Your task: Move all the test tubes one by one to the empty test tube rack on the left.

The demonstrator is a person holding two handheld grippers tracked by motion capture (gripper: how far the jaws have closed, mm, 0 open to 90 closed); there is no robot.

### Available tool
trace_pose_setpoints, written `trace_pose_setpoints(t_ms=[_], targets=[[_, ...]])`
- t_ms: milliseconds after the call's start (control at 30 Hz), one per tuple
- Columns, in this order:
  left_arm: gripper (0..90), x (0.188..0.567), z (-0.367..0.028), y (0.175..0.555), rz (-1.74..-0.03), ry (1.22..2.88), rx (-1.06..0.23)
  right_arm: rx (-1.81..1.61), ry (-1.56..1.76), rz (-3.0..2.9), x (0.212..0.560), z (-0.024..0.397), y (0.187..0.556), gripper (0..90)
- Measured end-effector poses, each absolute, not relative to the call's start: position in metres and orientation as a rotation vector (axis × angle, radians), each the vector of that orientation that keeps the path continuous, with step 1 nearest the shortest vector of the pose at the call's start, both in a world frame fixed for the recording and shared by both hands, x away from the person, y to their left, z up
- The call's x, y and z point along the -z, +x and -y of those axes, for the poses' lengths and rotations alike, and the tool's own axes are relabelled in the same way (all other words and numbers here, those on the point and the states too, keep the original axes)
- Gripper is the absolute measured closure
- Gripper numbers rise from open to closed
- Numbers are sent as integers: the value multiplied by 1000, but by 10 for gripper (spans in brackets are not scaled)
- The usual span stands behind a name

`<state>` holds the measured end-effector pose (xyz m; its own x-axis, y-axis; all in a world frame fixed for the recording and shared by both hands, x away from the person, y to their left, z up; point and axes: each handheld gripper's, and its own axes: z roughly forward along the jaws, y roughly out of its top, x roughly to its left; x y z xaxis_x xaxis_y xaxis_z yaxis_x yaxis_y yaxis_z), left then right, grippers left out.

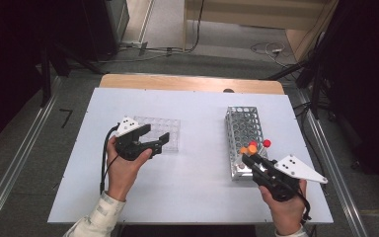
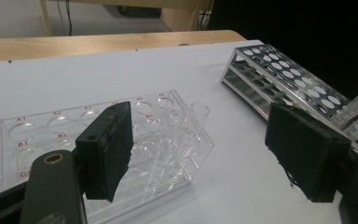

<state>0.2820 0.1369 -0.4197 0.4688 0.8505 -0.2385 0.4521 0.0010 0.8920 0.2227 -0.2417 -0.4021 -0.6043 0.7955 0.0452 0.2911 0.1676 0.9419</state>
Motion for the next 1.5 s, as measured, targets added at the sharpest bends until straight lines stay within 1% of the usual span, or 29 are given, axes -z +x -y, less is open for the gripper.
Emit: trace_pose_setpoints(t_ms=[200, 433, 667, 867, 1067, 1167, 1333, 1500], targets=[[215, 418, -137, 281, -1137, 1616, -449, -1455, 980, -2057, 407, 205, 234, 713], [215, 416, -134, 279, -1115, 1616, -441, -1441, 936, -2153, 419, 161, 250, 713], [219, 414, -126, 276, -1081, 1641, -431, -1410, 929, -2218, 436, 126, 265, 713], [256, 414, -117, 272, -1053, 1661, -433, -1389, 933, -2246, 447, 103, 274, 713], [291, 416, -107, 270, -1012, 1703, -416, -1373, 931, -2265, 451, 90, 280, 713], [352, 419, -104, 270, -997, 1724, -412, -1369, 920, -2273, 452, 84, 280, 713], [541, 421, -104, 271, -977, 1740, -404, -1377, 900, -2277, 451, 77, 280, 713], [676, 422, -104, 271, -962, 1754, -398, -1375, 898, -2274, 449, 76, 280, 713]])
